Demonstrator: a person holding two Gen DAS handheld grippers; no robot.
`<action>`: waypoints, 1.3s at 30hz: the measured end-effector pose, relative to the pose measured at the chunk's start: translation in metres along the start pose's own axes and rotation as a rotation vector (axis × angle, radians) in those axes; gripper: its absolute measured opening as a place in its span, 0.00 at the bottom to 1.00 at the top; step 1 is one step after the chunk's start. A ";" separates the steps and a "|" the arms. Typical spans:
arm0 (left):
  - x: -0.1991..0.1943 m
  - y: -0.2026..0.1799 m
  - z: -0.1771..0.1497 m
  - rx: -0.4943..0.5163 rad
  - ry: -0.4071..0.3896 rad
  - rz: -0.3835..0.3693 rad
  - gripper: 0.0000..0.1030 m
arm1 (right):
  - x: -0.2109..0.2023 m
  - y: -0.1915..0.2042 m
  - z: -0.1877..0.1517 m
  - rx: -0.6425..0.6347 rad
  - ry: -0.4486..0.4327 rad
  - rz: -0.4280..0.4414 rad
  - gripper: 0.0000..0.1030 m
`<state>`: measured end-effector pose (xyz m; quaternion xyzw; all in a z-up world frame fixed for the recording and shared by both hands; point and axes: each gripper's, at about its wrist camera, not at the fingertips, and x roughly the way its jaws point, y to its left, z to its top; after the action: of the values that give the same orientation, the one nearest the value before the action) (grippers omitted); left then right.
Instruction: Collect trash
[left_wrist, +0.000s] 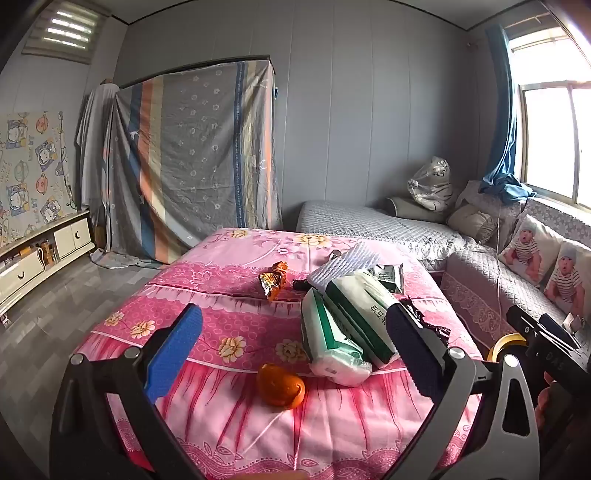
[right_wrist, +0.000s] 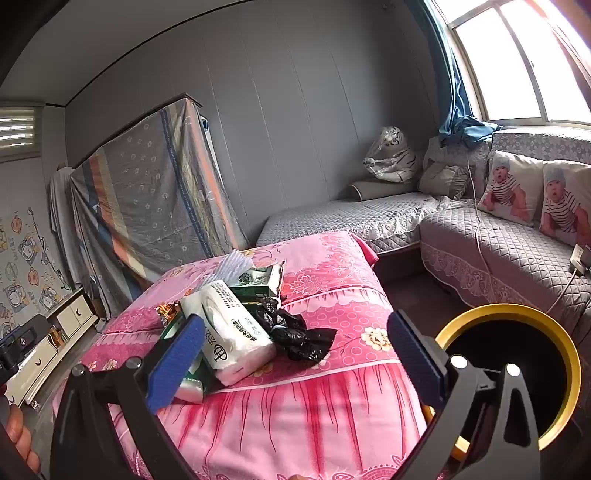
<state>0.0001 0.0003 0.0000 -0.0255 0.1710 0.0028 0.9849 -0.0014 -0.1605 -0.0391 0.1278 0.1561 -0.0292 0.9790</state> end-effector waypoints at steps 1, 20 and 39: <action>0.000 0.000 0.000 0.001 0.001 0.001 0.92 | 0.000 0.000 0.000 0.000 0.002 0.003 0.93; 0.004 0.000 -0.002 0.001 0.006 0.004 0.92 | 0.000 -0.005 -0.002 0.021 0.016 0.005 0.93; 0.001 -0.006 -0.008 0.007 0.014 -0.005 0.92 | 0.003 -0.008 -0.005 0.030 0.028 0.010 0.93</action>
<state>-0.0013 -0.0062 -0.0078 -0.0225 0.1776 -0.0003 0.9838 -0.0006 -0.1670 -0.0467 0.1437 0.1689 -0.0251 0.9748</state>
